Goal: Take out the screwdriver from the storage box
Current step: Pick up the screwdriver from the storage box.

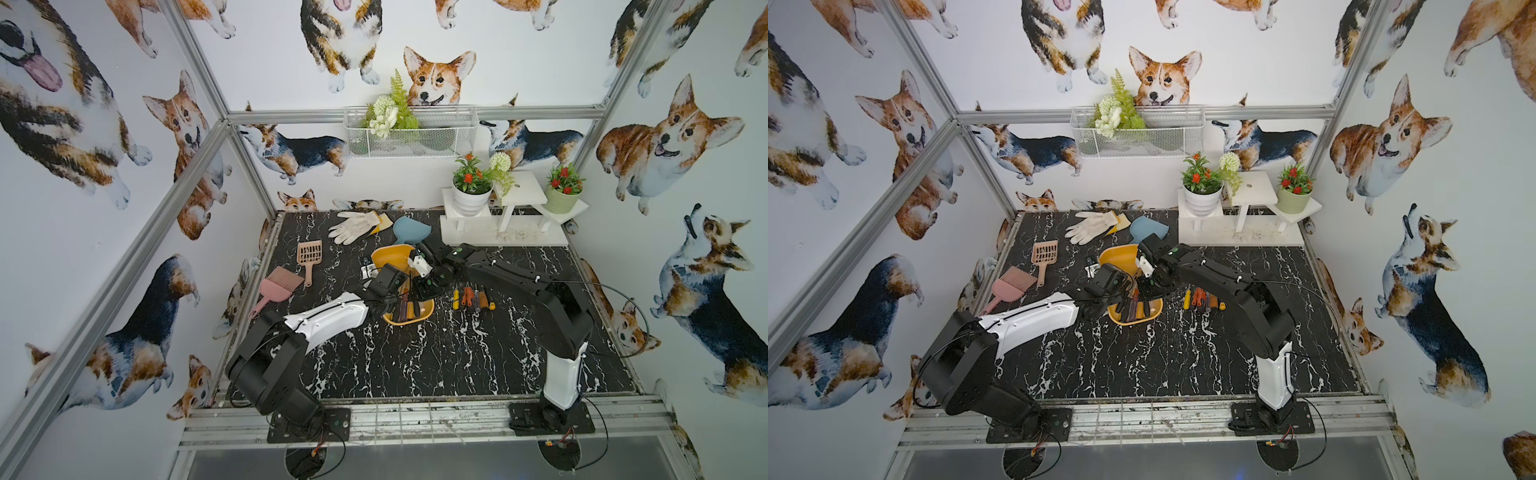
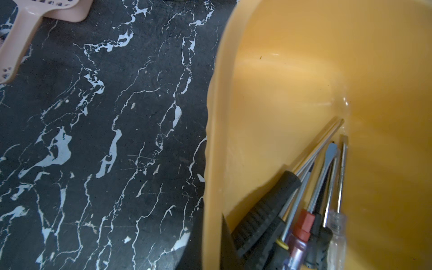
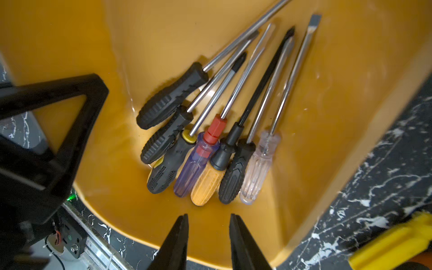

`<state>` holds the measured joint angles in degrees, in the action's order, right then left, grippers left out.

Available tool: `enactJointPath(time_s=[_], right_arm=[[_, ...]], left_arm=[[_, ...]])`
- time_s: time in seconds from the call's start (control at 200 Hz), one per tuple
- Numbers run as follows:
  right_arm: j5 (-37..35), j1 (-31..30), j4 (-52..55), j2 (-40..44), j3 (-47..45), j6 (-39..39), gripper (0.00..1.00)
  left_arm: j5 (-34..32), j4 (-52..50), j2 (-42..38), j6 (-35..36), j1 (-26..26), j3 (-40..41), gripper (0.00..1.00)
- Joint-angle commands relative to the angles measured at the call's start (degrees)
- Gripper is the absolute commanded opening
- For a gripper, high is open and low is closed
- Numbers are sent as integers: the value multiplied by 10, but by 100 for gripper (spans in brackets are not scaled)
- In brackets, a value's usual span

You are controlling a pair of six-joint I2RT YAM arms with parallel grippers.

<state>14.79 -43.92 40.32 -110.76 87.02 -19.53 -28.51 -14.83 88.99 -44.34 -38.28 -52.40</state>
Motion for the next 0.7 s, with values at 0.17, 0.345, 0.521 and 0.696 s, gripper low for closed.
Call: enactJointPath(time_s=[0.17,0.345,0.521,0.696], right_arm=[[-35,-2,23,-51,17,-25,32],[-36,-2,17,-74,25,-30,32],[-33,-1,21,-98,40,-24,30],[-58,-2,48,-127,57,-26,30]], left_arm=[[-6,21,-5,-7,0,-3,0],[-5,22,-7,-7,0,-1,0],[-4,23,-6,-8,0,-1,0],[-3,23,-6,-8,0,-1,0]])
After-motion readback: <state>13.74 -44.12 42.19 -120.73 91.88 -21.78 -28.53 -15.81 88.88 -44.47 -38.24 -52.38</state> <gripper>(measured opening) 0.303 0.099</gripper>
